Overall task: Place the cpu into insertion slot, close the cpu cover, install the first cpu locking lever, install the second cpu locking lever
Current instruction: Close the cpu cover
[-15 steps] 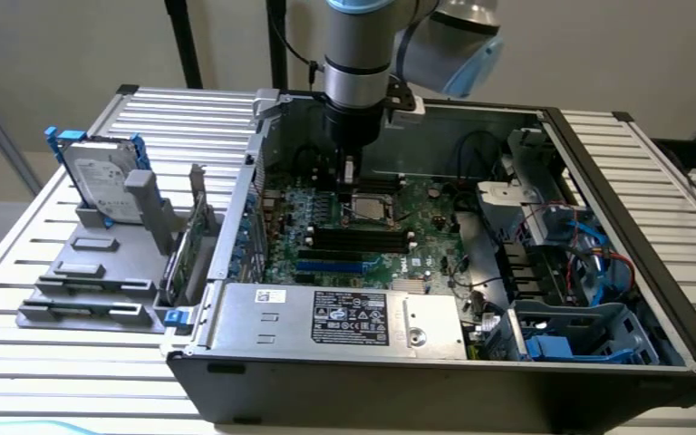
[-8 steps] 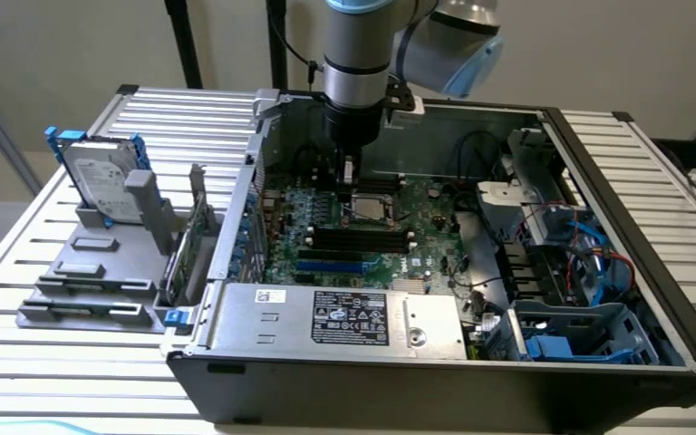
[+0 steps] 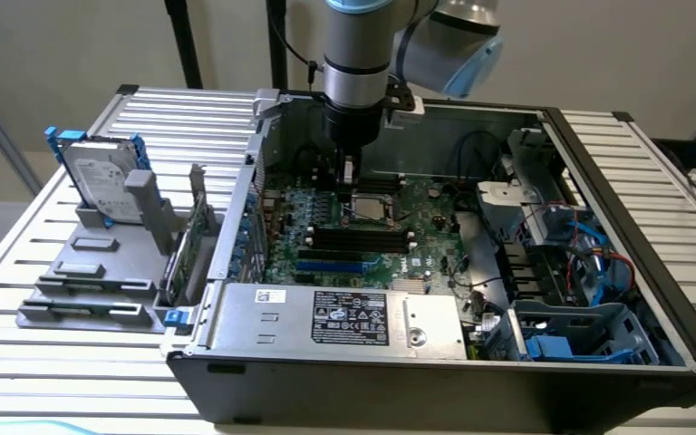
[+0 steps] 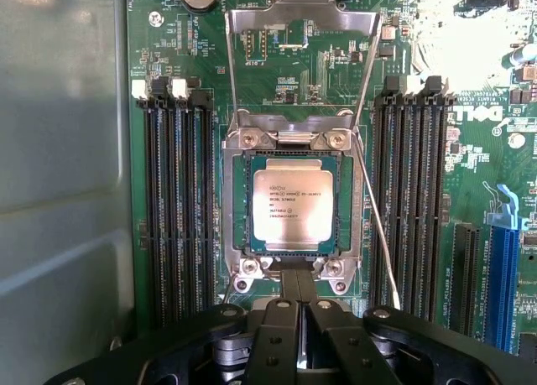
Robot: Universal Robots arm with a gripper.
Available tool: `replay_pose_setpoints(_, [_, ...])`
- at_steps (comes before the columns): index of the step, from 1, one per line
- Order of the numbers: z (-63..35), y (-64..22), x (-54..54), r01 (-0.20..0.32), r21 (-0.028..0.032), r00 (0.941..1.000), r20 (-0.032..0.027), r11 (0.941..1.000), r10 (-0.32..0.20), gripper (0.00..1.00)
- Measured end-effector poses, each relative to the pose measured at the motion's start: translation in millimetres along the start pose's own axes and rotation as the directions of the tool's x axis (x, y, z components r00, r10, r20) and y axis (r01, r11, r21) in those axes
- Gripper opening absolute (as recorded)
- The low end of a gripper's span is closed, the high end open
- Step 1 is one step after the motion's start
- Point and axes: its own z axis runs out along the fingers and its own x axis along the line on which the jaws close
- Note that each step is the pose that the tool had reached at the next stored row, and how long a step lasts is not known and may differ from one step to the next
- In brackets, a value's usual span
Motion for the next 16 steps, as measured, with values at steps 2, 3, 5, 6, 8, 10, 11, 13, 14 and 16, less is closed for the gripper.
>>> replay_pose_setpoints(2, [0.0, 0.1, 0.0, 0.000, 0.0000, 1.0000, 0.0000, 1.0000, 0.000, 0.11])
replay_pose_setpoints(3, [0.0, 0.8, 0.0, 0.000, 0.0001, 1.0000, 0.0000, 1.0000, 0.000, 0.11])
replay_pose_setpoints(5, [-0.4, 5.7, 0.0, 0.000, 0.0009, 1.0000, -0.0001, 1.0000, 0.000, 0.11])
replay_pose_setpoints(6, [-1.2, 9.4, 0.0, 0.000, 0.0018, 1.0000, 0.0000, 1.0000, 0.000, 0.11])
replay_pose_setpoints(8, [-3.7, 17.9, 0.2, 0.000, 0.0040, 1.0000, -0.0003, 1.0000, 0.000, 0.11])
replay_pose_setpoints(10, [-9.1, 26.3, 0.3, 0.000, 0.0058, 1.0000, -0.0005, 1.0000, 0.000, 0.11])
replay_pose_setpoints(11, [-12.6, 30.8, 0.3, 0.000, 0.0066, 1.0000, -0.0004, 1.0000, 0.000, 0.11])
replay_pose_setpoints(13, [-19.9, 39.9, 0.2, 0.000, 0.0080, 1.0000, -0.0006, 1.0000, 0.000, 0.11])
replay_pose_setpoints(14, [-23.1, 44.2, 0.1, 0.000, 0.0085, 1.0000, -0.0008, 1.0000, 0.000, 0.11])
replay_pose_setpoints(16, [-29.3, 53.7, -0.2, 0.000, 0.0097, 1.0000, -0.0014, 1.0000, 0.000, 0.11])
